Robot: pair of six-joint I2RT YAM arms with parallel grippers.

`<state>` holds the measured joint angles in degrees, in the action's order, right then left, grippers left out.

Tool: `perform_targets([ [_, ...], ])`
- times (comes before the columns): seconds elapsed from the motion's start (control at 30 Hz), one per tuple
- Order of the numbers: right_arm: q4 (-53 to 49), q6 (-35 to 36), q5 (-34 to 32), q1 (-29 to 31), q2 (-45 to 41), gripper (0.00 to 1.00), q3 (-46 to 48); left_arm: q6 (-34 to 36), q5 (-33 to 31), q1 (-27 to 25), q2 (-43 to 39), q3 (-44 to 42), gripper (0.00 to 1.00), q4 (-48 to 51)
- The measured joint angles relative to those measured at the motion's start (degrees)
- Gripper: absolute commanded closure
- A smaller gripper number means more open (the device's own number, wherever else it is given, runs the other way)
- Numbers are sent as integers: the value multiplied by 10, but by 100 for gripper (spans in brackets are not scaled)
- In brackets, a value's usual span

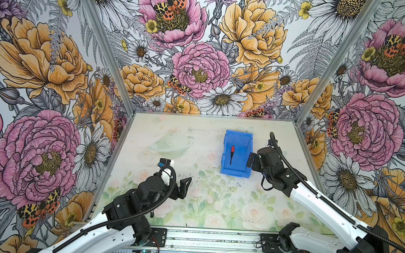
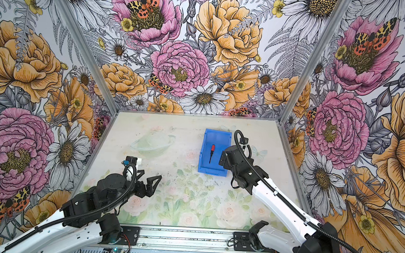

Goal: Put the screwdriver in the bin
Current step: 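Raise the right gripper out of the bin and draw it back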

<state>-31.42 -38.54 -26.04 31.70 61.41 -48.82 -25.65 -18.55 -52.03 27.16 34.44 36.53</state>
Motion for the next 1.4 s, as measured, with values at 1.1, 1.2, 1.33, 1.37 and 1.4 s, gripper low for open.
perform_targets([
  [1.1,220,117,-131,-131,-163,1,244,7,-45,199,0,-10,1,4],
  [1.2,293,173,-115,-136,-158,1,267,21,-30,237,0,-10,1,-5],
  [1.33,355,216,-85,-155,-122,1,271,47,-22,263,2,-10,1,-25],
  [1.37,368,223,-76,-161,-111,0,271,55,-22,266,4,-10,1,-30],
  [1.4,379,229,-70,-165,-102,1,271,61,-22,269,6,-12,1,-34],
])
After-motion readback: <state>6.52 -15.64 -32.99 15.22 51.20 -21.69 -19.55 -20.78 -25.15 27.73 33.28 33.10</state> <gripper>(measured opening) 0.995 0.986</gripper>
